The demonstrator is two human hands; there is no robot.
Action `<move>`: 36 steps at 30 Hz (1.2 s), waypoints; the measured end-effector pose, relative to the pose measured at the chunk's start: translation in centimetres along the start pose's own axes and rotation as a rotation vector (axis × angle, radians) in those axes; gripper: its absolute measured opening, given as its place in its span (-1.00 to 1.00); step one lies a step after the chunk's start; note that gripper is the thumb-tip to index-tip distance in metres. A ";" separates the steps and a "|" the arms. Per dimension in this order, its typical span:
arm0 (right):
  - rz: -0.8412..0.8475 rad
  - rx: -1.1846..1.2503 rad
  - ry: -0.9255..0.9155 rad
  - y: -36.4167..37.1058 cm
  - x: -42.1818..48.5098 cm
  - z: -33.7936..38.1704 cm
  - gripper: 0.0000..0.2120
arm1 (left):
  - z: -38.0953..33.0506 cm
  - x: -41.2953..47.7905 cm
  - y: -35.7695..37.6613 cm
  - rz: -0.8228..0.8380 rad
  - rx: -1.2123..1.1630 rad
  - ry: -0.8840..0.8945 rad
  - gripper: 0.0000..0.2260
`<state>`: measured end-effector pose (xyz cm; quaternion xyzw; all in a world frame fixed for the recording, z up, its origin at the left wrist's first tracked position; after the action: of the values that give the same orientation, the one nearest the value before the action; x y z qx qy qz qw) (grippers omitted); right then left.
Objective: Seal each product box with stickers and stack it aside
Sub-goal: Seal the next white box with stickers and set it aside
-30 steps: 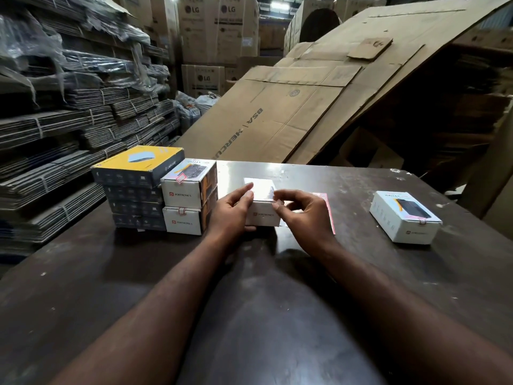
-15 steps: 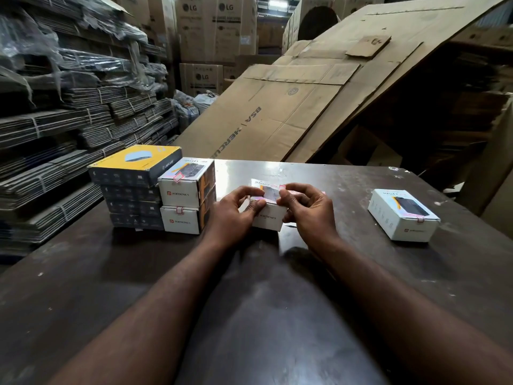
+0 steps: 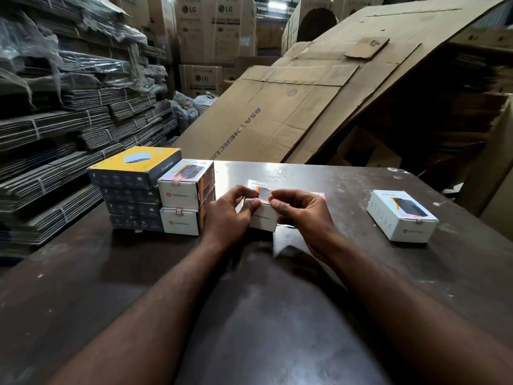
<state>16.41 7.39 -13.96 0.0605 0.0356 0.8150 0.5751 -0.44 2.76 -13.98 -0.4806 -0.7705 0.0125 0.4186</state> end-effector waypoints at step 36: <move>-0.017 -0.303 -0.051 -0.1 0.8 0.3 -0.75 | 0.9 0.3 0.6 0.094 -0.006 0.068 -0.82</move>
<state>16.22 8.19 -13.67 -0.0066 -0.1018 0.8044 0.5853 -0.71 3.62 -14.66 -0.5178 -0.7323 0.0133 0.4420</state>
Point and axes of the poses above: each hand's wrist, its own x-axis towards the middle knuckle, its own y-axis out of the palm, z = x × y, the point moved 3 cm from there along x, towards the middle knuckle, and after that the axes turned 12 degrees about y, right-handed, at the moved point
